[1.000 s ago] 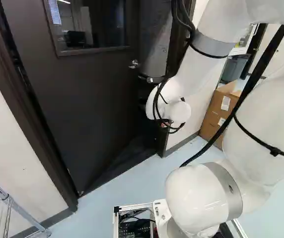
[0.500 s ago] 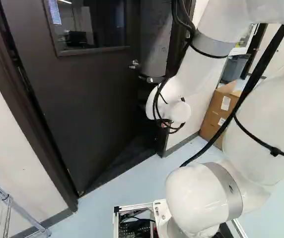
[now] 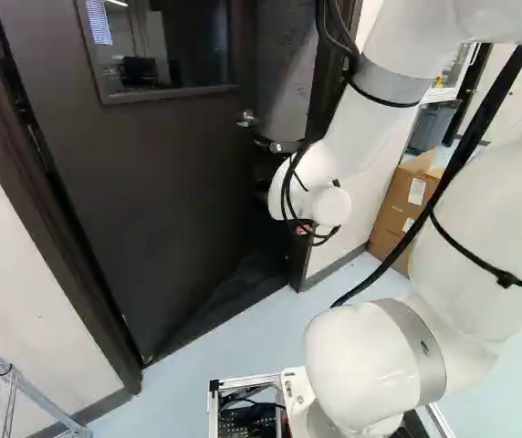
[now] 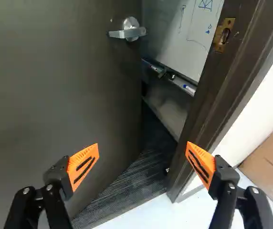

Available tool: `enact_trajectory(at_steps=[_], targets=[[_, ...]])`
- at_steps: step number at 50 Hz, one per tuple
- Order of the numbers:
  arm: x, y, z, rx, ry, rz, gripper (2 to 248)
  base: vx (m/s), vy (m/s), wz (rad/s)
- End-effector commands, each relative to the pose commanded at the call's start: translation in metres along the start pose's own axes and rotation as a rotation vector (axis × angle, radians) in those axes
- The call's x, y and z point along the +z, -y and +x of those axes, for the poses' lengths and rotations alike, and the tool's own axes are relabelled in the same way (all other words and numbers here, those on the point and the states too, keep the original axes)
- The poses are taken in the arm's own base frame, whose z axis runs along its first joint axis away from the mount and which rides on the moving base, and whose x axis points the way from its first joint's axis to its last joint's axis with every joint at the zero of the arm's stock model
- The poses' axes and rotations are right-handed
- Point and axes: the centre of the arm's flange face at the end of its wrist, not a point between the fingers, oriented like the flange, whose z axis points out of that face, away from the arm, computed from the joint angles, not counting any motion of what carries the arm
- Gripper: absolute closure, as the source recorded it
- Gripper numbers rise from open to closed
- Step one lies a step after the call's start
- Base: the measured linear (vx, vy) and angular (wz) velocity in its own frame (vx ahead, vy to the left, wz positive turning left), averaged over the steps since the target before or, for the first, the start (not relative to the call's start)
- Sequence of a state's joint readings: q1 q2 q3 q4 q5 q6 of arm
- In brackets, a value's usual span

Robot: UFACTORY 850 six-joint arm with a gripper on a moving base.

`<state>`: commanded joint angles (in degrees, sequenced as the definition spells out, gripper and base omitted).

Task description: Open the door and move inside

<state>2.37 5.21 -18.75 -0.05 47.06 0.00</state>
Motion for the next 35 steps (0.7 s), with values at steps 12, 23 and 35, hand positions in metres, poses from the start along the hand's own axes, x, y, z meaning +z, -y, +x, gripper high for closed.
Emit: enact_trajectory(at_steps=[12, 23, 35], targets=[[0.0000, 0.0000, 0.0000, 0.000, 0.000, 0.000, 3, 0.089, 0.010, -0.015], [0.0000, 0.0000, 0.0000, 0.000, 0.000, 0.000, 3, 0.107, 0.032, 0.010], [0.0000, 0.0000, 0.0000, 0.000, 0.000, 0.000, 3, 0.119, 0.061, 0.132]])
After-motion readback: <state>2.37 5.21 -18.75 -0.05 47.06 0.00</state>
